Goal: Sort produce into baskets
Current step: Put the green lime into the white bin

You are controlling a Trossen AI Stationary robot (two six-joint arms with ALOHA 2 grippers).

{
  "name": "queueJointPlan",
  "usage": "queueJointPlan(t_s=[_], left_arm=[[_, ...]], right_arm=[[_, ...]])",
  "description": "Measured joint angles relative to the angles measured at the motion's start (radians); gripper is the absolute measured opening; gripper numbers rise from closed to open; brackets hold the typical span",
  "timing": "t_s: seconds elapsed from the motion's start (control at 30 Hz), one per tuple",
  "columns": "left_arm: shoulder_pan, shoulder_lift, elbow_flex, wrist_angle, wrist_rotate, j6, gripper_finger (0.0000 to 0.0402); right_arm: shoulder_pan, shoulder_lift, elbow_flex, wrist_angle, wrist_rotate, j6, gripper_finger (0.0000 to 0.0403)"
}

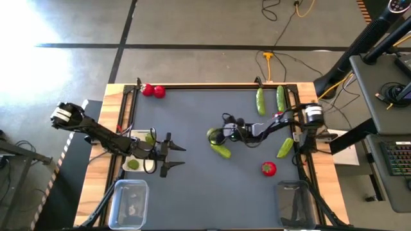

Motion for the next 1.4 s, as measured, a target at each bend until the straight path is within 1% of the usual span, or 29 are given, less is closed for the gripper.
queueJointPlan(t_s=[0.07, 0.17, 0.23, 0.3, 0.4, 0.53, 0.67, 0.8, 0.9, 1.0, 1.1, 1.17, 1.23, 1.33, 1.4], left_arm=[[0.0, 0.0, 0.0, -0.002, 0.0, -0.014, 0.0246], [0.0, 0.0, 0.0, 0.0, -0.008, -0.016, 0.0246], [0.0, 0.0, 0.0, 0.0, -0.04, -0.027, 0.0246], [0.0, 0.0, 0.0, 0.0, -0.112, -0.046, 0.0246], [0.002, 0.0, 0.0, 0.001, -0.212, -0.086, 0.0246], [0.005, 0.001, 0.0, 0.006, -0.227, -0.067, 0.0246], [0.03, 0.027, 0.003, 0.004, -0.227, -0.009, 0.0247], [0.114, 0.082, 0.037, -0.001, -0.174, -0.004, 0.0252], [0.197, 0.145, 0.091, -0.036, -0.151, 0.084, 0.0257], [0.268, 0.219, 0.163, -0.101, -0.15, 0.153, 0.0258], [0.316, 0.302, 0.25, -0.118, -0.151, 0.153, 0.0258], [0.334, 0.346, 0.323, -0.172, -0.149, 0.156, 0.0258], [0.344, 0.383, 0.389, -0.248, -0.1, 0.19, 0.0259], [0.348, 0.421, 0.458, -0.346, 0.038, 0.228, 0.0259], [0.348, 0.425, 0.484, -0.372, 0.12, 0.241, 0.0259]], right_arm=[[-0.002, 0.053, 0.058, 0.037, -0.047, -0.028, 0.0219], [0.0, 0.103, 0.147, 0.005, -0.093, -0.104, 0.0219], [0.002, 0.116, 0.203, -0.051, -0.12, -0.142, 0.0219], [0.004, 0.11, 0.252, -0.142, -0.134, -0.172, 0.0219], [0.013, 0.08, 0.317, -0.3, -0.112, -0.223, 0.0219], [0.044, 0.05, 0.369, -0.461, -0.028, -0.27, 0.0219], [0.099, 0.017, 0.378, -0.541, -0.022, -0.299, 0.0219], [0.158, -0.033, 0.372, -0.577, -0.014, -0.296, 0.0219], [0.195, -0.063, 0.371, -0.586, 0.013, -0.296, 0.0219], [0.226, -0.079, 0.371, -0.592, 0.035, -0.282, 0.0219], [0.247, -0.075, 0.371, -0.596, 0.037, -0.258, 0.0219], [0.258, -0.069, 0.371, -0.593, 0.036, -0.243, 0.0219], [0.27, -0.068, 0.37, -0.597, 0.036, -0.223, 0.0219], [0.294, -0.071, 0.37, -0.612, 0.037, -0.191, 0.0219], [0.316, -0.076, 0.371, -0.633, 0.037, -0.178, 0.0219]])
